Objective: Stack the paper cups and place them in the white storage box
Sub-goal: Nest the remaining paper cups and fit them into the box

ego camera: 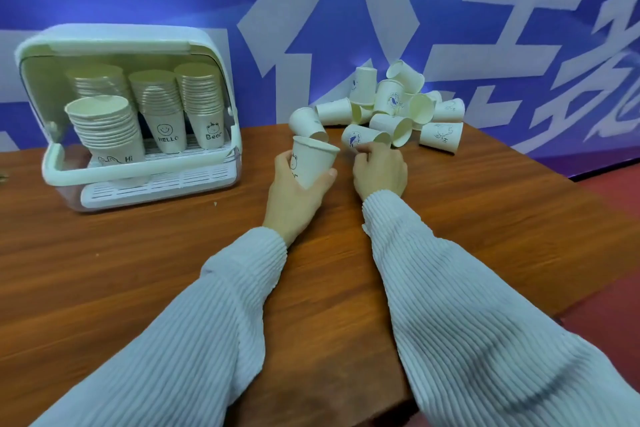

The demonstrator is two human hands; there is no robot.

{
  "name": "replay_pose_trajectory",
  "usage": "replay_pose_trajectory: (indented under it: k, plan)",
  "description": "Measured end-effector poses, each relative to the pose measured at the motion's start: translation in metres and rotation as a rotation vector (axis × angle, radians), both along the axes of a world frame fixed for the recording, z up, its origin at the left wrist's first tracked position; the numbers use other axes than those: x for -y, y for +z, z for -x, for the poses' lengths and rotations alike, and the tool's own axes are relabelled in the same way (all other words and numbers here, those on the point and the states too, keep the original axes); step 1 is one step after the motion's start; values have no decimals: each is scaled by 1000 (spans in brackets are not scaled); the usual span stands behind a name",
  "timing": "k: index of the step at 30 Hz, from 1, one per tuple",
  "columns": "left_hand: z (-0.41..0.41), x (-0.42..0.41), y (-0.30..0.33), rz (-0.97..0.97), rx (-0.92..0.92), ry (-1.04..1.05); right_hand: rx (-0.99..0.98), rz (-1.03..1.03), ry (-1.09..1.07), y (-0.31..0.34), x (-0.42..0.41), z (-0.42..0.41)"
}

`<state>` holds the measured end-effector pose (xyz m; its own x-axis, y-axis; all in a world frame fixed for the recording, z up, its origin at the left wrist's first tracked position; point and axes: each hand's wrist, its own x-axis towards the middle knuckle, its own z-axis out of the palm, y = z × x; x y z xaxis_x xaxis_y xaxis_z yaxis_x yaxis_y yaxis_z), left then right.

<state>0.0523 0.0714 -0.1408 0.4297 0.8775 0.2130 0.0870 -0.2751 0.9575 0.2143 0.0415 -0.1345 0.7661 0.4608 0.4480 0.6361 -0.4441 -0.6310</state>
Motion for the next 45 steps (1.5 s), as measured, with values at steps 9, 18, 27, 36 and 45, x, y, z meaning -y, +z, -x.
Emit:
replay_pose_trajectory:
  k: [9,18,27,36,45]
  plan:
    - [71,6,25,-146,78,121,15,-434,298,33,30,74]
    - [204,-43,54,-239,158,626,113,-406,660,95,-49,189]
    - [236,-79,55,-183,243,704,600,-41,790,112,-131,239]
    - [242,-105,40,-151,271,660,549,406,974,104,-153,250]
    - [240,-105,40,-211,190,600,235,-134,1034,115,-135,252]
